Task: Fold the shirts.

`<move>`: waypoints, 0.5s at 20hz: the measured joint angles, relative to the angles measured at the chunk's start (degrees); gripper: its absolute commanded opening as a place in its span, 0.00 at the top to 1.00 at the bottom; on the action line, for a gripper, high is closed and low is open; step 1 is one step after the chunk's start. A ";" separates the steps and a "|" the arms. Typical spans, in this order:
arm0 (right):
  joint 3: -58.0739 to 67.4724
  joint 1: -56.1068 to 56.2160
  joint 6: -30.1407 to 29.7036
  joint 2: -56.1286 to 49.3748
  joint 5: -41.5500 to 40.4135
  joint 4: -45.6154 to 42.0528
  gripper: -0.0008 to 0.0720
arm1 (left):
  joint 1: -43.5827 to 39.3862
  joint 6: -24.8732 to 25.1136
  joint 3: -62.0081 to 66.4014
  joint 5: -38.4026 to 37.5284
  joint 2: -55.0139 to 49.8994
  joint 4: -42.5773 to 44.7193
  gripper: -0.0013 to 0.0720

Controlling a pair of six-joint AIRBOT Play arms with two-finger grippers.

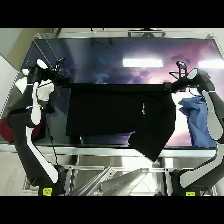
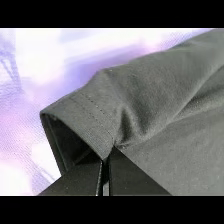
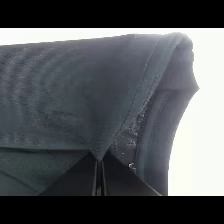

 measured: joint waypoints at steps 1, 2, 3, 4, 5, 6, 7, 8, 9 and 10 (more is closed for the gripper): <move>0.11 0.26 0.55 -0.04 0.13 -0.90 0.96 | -0.35 -0.09 0.00 0.31 0.04 0.17 0.96; 0.17 0.52 0.81 -0.04 0.13 -1.49 0.90 | -0.74 -0.24 0.00 0.46 0.09 0.39 0.91; 0.31 0.81 1.01 -0.04 0.17 -1.81 0.59 | -1.09 -0.26 0.04 0.52 0.13 0.42 0.60; 0.66 1.09 1.01 0.07 0.52 -2.32 0.37 | -1.40 -0.42 0.28 0.39 0.17 0.57 0.52; 1.20 1.27 1.03 0.35 1.40 -2.32 0.38 | -1.55 -0.50 0.87 -0.20 0.20 0.57 0.52; 2.08 1.38 1.20 0.98 2.60 -2.32 0.38 | -1.57 -1.14 1.81 -1.86 0.37 0.57 0.52; 2.95 1.38 1.22 1.88 3.91 -2.29 0.38 | -1.40 -1.81 2.51 -3.52 0.87 0.50 0.52; 3.74 1.29 1.27 3.28 5.64 -2.29 0.38 | -1.01 -2.86 2.64 -4.85 1.77 0.28 0.53; 4.31 1.05 1.42 5.01 7.28 -2.16 0.38 | -0.37 -3.82 1.81 -6.08 3.30 0.31 0.53; 4.57 0.61 1.51 6.80 8.90 -2.16 0.38 | 0.37 -4.59 0.13 -7.28 5.16 0.33 0.53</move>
